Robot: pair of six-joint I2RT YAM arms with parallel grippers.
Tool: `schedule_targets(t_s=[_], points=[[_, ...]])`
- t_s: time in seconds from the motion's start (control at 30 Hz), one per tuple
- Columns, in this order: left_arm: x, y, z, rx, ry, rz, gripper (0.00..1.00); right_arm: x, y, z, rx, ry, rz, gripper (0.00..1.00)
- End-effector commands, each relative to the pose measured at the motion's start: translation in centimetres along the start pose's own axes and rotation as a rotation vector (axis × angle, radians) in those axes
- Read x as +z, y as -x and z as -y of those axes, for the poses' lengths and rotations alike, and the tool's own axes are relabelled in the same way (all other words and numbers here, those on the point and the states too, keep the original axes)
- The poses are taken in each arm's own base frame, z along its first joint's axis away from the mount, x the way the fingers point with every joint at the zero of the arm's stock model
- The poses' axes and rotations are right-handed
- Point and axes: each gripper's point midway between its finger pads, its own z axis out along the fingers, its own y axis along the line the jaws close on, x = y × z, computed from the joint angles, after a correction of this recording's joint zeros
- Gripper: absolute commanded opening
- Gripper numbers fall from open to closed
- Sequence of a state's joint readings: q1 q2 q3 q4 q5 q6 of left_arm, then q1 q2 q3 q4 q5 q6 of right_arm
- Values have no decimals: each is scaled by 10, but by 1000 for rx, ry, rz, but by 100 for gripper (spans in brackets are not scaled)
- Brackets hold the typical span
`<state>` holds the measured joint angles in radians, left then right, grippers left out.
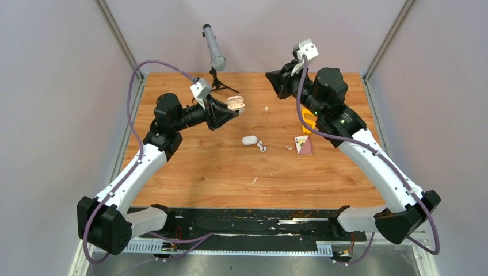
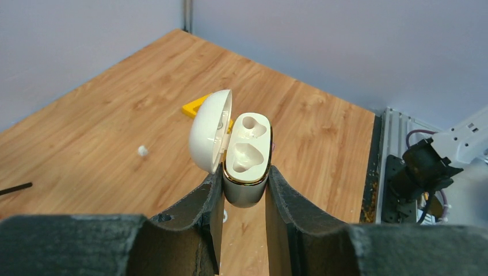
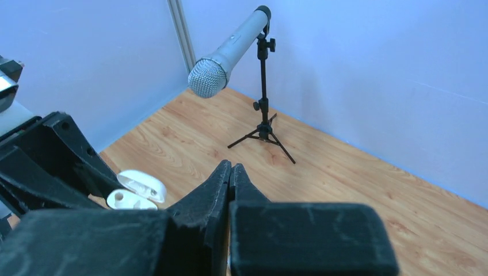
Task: Insert the wireless bluetooth earbuds into the charging case
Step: Move the earbud to the center of the board.
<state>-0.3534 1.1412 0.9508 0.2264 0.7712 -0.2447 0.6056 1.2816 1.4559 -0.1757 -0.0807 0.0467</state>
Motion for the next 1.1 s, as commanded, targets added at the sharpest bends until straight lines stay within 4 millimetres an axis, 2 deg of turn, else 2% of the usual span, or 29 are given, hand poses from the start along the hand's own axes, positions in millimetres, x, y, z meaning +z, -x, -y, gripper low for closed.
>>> schedule_targets(t_s=[0.0, 0.13, 0.27, 0.33, 0.43, 0.5, 0.63, 0.67, 0.87, 1.0, 1.07], points=[[6, 37, 9, 87, -23, 71, 0, 7, 8, 3, 26, -25, 20, 0], [-6, 39, 11, 139, 16, 59, 0, 2, -46, 45, 39, -149, -109, 0], [-16, 24, 17, 167, 14, 18, 0, 3, -90, 82, 41, -192, -249, 3], [-21, 16, 18, 186, 17, 1, 0, 4, -112, 102, 40, -213, -341, 13], [-27, 9, 21, 208, 18, -21, 0, 11, -145, 118, 19, -139, -469, 40], [-30, 6, 22, 227, 21, -37, 0, 16, -168, 128, 7, -86, -557, 45], [-38, 0, 24, 263, 23, -79, 0, 29, -210, 151, -105, -1, -698, 45], [-39, -1, 24, 267, 22, -86, 0, 34, -229, 160, -113, 11, -748, 44], [-42, -7, 26, 272, 16, -117, 0, 66, -258, 228, -102, -156, -775, 38], [-42, -11, 24, 264, 16, -138, 0, 90, -283, 257, -87, -235, -770, 37], [-42, -13, 23, 262, 19, -155, 0, 103, -292, 272, -92, -282, -756, 39]])
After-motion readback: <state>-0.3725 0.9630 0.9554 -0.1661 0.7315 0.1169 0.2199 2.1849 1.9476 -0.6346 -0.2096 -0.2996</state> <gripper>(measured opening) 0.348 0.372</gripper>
